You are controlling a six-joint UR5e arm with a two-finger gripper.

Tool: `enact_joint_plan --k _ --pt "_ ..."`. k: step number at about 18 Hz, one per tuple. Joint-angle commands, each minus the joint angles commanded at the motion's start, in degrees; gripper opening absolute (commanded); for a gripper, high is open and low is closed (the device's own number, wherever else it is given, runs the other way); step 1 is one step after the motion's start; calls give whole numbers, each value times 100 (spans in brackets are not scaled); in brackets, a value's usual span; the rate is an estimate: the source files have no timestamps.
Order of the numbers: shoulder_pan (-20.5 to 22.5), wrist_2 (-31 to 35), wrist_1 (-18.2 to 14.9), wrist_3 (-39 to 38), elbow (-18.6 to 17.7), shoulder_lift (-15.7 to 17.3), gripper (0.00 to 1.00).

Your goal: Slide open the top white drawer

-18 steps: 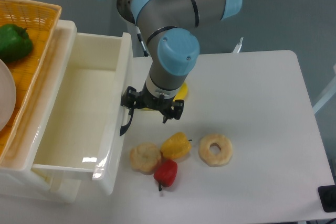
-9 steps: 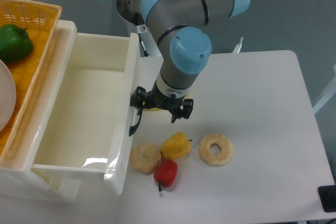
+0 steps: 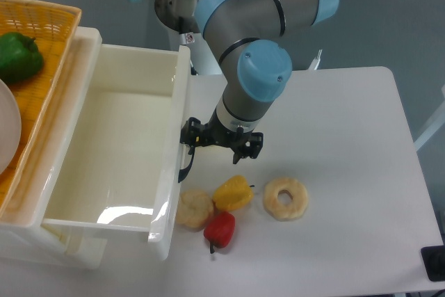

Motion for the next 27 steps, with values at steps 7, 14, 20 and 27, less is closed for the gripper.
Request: enact_joint_plan --k 7,14,20,27 --pt "158 -335 -44 -9 -26 18 100" --pt "167 -440 -105 35 -53 9 100" --pt "281 -730 -167 44 -70 17 100" --pt "422 -941 -132 245 -44 79 100"
